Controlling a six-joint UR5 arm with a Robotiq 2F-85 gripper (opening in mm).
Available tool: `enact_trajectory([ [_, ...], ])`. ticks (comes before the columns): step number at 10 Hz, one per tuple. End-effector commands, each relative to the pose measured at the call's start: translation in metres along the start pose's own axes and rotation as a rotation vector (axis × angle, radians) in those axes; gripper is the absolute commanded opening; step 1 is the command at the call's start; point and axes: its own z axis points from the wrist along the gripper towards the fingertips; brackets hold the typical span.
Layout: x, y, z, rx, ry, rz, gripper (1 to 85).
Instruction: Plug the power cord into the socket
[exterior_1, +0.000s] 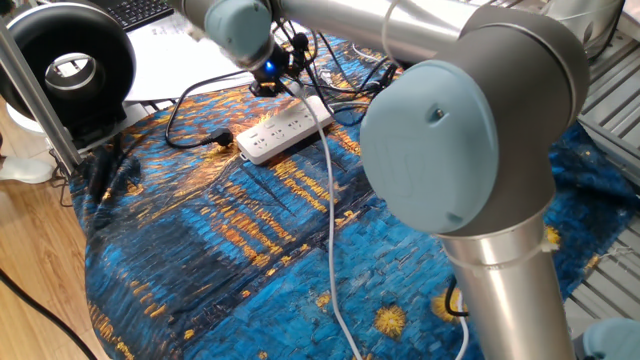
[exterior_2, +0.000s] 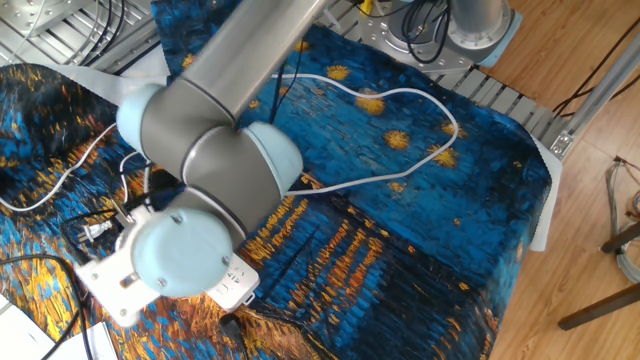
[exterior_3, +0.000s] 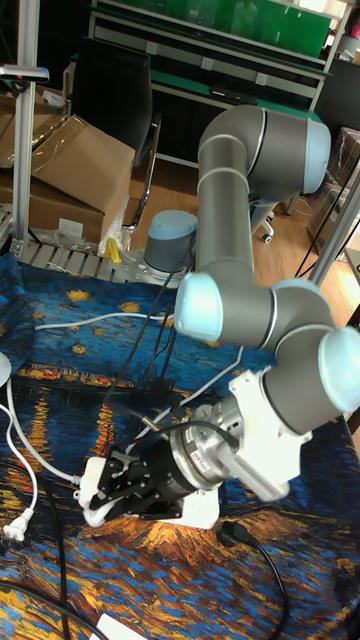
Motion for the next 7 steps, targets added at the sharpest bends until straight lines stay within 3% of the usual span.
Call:
enact_trajectory([
  [1, -0.005, 0.003, -0.046, -0.132, -0.022, -0.059, 1.3],
  [3, 0.001, 0.015, -0.066, -0.224, -0.054, -0.068, 1.3],
  [4, 0.007, 0.024, -0.074, -0.284, -0.051, -0.064, 1.3],
  [6, 0.02, 0.033, -0.082, -0.35, -0.02, -0.035, 1.3],
  [7, 0.028, 0.042, -0.087, -0.403, 0.005, -0.001, 1.3],
])
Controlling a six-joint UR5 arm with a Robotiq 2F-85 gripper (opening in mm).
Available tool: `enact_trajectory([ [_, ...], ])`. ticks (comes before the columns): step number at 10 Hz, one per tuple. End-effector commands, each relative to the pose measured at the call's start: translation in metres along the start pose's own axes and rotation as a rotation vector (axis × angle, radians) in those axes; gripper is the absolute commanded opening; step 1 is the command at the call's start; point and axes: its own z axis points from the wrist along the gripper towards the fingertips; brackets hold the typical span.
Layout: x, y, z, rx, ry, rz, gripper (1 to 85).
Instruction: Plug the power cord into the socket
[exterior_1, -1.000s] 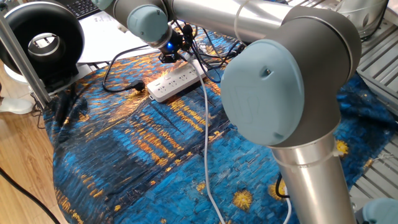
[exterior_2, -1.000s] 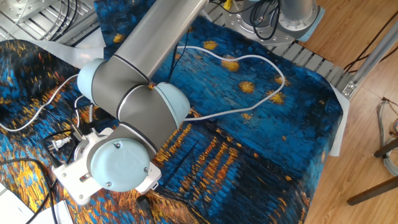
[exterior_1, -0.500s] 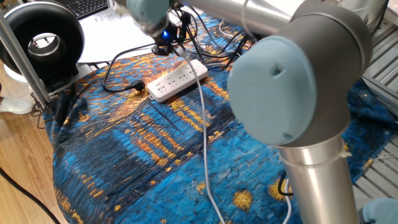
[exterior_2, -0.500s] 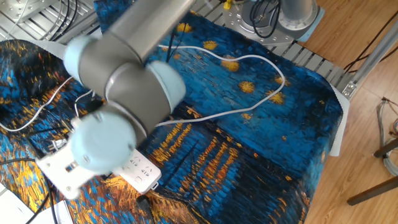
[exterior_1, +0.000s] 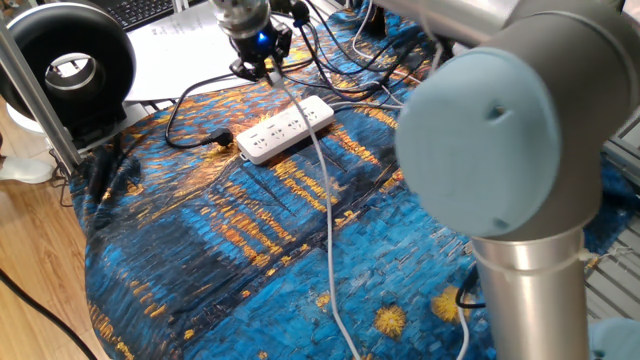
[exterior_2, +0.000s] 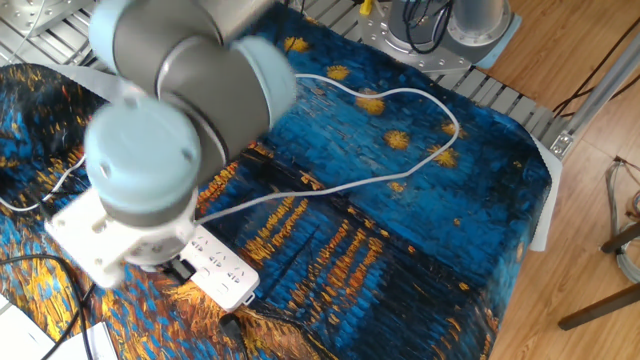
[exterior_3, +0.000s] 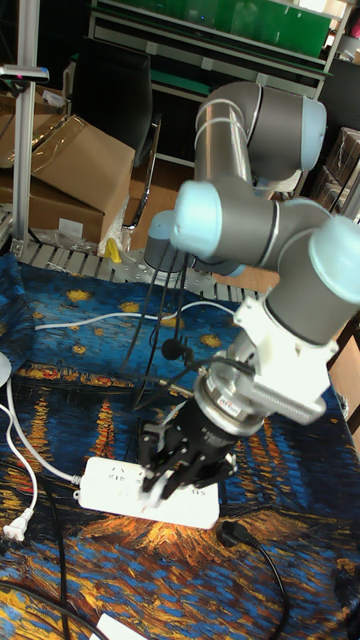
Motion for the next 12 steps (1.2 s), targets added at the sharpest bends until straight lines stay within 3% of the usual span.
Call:
enact_trajectory([
  [1, 0.016, 0.024, -0.016, -0.142, 0.023, 0.058, 1.3],
  [4, 0.016, 0.01, -0.013, -0.149, -0.013, 0.039, 1.3],
  [6, 0.013, 0.002, -0.005, -0.192, -0.042, 0.016, 1.3],
  [7, 0.014, 0.006, -0.006, -0.212, -0.037, 0.025, 1.3],
  [10, 0.031, 0.003, -0.007, -0.216, 0.0, 0.004, 1.3],
  [12, 0.023, -0.008, -0.005, -0.172, -0.035, -0.041, 1.3],
])
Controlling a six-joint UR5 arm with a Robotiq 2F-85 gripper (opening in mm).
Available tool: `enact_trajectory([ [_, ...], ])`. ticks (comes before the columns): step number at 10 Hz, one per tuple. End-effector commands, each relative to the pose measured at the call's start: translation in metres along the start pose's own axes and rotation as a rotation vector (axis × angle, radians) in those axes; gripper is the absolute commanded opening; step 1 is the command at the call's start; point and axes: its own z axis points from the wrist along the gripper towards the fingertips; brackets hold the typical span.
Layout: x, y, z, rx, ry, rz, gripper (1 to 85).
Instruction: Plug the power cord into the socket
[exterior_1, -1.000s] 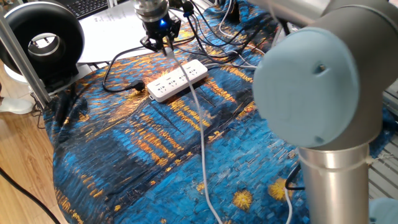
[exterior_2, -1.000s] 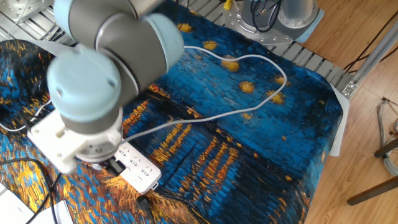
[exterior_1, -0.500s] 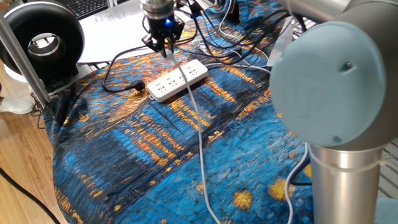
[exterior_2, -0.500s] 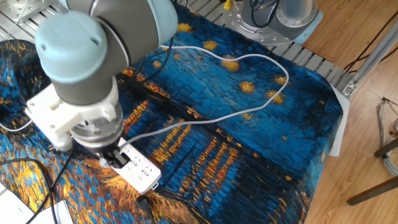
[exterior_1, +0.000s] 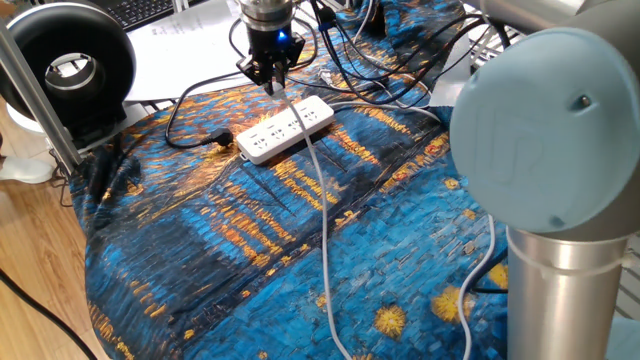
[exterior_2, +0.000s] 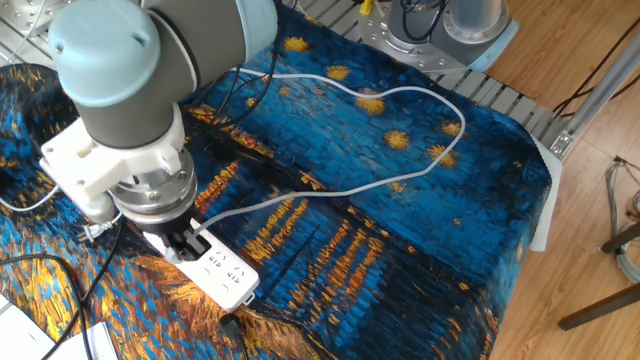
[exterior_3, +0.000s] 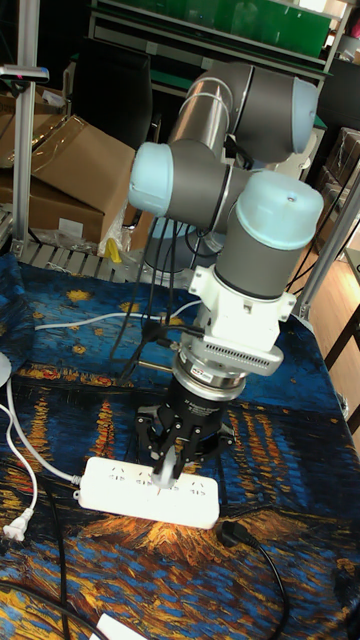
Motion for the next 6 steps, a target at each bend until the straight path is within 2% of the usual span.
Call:
enact_trajectory([
  [1, -0.004, 0.0, -0.001, -0.015, -0.023, -0.034, 1.3],
  [2, -0.015, 0.008, -0.002, -0.043, -0.068, -0.068, 1.3],
  [3, -0.018, 0.023, -0.003, -0.101, -0.082, -0.065, 1.3],
  [4, -0.014, 0.023, -0.003, -0.103, -0.066, -0.062, 1.3],
  [6, -0.012, 0.011, 0.0, -0.058, -0.068, -0.091, 1.3],
])
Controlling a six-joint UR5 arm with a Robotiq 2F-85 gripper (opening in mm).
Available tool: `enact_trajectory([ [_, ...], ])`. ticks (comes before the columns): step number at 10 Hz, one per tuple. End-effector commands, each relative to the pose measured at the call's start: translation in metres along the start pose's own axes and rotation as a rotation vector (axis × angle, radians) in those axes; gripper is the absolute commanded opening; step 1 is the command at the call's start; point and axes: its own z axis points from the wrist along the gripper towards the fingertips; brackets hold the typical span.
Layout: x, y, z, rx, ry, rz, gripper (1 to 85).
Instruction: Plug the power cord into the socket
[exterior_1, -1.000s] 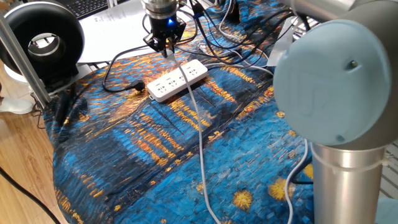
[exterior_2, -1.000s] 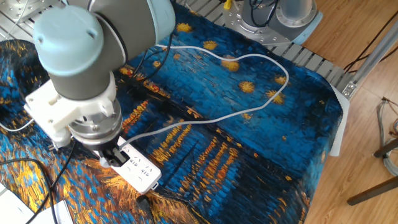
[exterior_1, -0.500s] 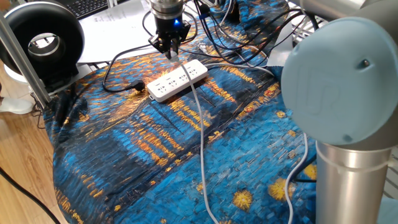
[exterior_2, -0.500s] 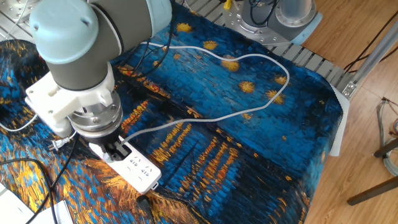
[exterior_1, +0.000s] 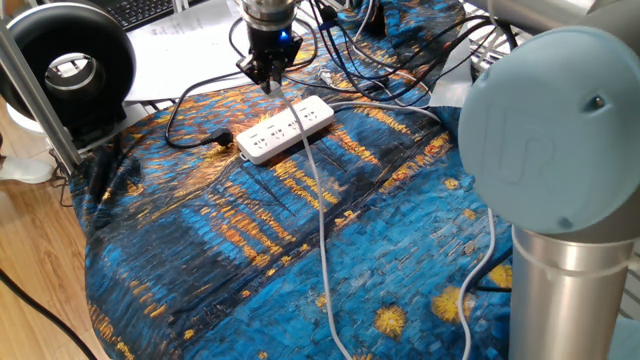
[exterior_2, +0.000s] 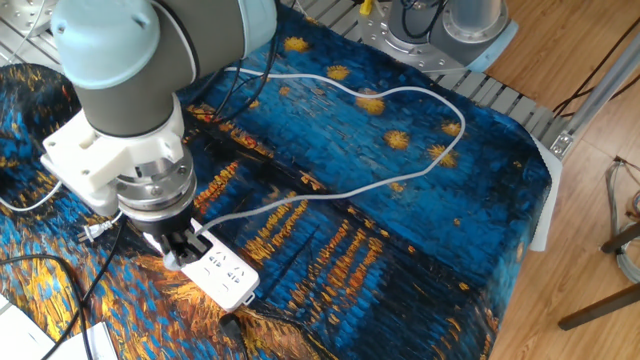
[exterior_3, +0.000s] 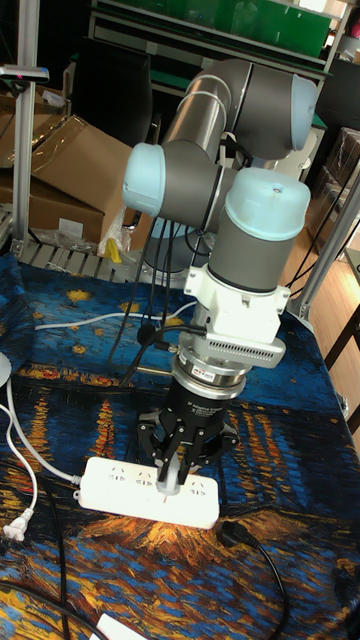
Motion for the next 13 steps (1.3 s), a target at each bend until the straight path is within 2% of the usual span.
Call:
enact_trajectory([
  [1, 0.008, -0.004, 0.005, -0.005, -0.012, -0.032, 1.3],
  [2, 0.019, -0.014, 0.009, 0.001, 0.013, -0.045, 1.3],
  [3, 0.031, -0.014, 0.015, -0.03, 0.025, -0.034, 1.3],
  [4, 0.038, -0.019, 0.017, -0.027, 0.021, -0.036, 1.3],
  [5, 0.042, -0.017, 0.014, -0.031, 0.033, 0.0, 1.3],
  [6, 0.048, -0.024, 0.016, 0.0, 0.056, 0.041, 1.3],
  [7, 0.051, -0.025, 0.016, 0.01, 0.068, 0.072, 1.3],
  [8, 0.047, -0.024, 0.017, 0.004, 0.057, 0.094, 1.3],
  [9, 0.04, -0.017, 0.021, -0.024, 0.04, 0.131, 1.3],
  [11, 0.036, -0.023, 0.026, 0.024, 0.03, 0.127, 1.3],
  [13, 0.041, -0.023, 0.027, 0.024, 0.048, 0.115, 1.3],
])
